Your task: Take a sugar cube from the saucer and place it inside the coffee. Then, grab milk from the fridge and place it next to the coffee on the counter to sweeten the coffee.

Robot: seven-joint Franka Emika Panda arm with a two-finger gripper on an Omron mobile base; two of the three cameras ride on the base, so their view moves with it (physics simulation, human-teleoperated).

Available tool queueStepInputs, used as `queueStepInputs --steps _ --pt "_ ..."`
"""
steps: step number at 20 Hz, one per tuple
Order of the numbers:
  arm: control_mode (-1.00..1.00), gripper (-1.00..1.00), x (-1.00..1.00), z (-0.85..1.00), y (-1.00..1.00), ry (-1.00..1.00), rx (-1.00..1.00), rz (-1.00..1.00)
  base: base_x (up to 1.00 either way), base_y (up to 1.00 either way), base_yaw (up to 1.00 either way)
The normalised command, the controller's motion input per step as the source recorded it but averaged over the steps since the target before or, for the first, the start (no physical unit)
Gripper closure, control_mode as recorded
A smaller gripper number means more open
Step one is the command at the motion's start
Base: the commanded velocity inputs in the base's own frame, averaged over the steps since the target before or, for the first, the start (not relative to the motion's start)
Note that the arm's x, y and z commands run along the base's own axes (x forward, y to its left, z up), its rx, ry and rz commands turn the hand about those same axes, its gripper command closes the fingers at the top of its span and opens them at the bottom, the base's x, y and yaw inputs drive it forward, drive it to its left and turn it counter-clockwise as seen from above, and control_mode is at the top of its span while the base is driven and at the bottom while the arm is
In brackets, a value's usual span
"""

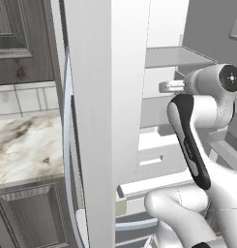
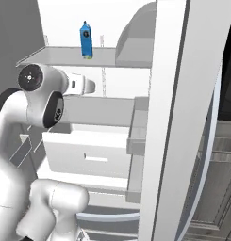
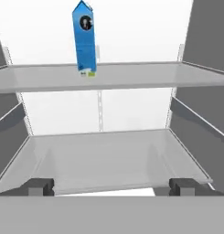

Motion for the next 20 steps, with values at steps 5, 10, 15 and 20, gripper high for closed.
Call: queueStepInputs --steps 5,10,15,20 --pt "-1.00 -1.00 0.79 1.00 0.12 -0.06 0.00 0.05 0.00 0.00 0.00" --pt "-1.00 -1.00 0.34 0.31 0.14 0.05 0.00 0.13 0.00 0.00 0.00" --pt "-1.00 -1.00 0.50 -0.02 0.39 -0.09 0.00 0.02 0.00 0.00 0.00" --pt "-1.00 -1.00 0.70 0.01 0.14 0.05 0.00 0.00 0.00 0.00 0.00"
